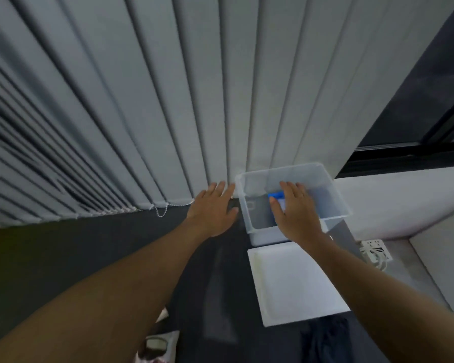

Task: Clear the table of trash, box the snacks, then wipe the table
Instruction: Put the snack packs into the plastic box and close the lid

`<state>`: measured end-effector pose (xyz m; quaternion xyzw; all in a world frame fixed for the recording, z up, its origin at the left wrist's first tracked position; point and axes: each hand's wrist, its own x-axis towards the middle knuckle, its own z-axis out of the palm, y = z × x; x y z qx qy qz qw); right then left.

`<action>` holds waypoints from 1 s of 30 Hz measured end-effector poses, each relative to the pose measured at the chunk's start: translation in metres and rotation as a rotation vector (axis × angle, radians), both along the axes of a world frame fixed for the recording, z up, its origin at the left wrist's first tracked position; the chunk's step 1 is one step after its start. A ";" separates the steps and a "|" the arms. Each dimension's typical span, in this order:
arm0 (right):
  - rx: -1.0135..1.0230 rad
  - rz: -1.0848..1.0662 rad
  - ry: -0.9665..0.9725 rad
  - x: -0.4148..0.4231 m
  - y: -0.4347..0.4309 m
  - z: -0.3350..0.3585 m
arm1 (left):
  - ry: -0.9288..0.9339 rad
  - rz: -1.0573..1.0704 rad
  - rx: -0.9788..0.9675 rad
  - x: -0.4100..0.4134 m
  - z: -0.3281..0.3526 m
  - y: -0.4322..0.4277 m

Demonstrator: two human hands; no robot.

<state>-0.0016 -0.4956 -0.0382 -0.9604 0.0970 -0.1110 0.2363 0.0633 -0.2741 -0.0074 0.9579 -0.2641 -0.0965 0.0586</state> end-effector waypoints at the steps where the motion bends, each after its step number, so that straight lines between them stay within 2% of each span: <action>1: 0.025 0.040 -0.027 -0.003 0.015 0.001 | 0.004 0.028 -0.001 -0.007 0.001 0.013; 7: 0.058 0.269 -0.194 -0.025 0.100 -0.006 | 0.067 0.206 0.008 -0.052 -0.012 0.101; 9: 0.032 0.345 -0.185 -0.032 0.124 -0.012 | 0.111 0.287 0.014 -0.070 -0.021 0.130; 20: 0.065 0.581 0.323 -0.072 0.238 -0.053 | 0.359 0.649 0.013 -0.160 -0.082 0.246; 26: 0.172 0.543 0.610 -0.080 0.283 -0.083 | 0.295 0.593 -0.037 -0.186 -0.097 0.265; 30: 0.255 0.477 0.626 -0.077 0.301 -0.097 | 0.336 0.506 -0.161 -0.195 -0.105 0.261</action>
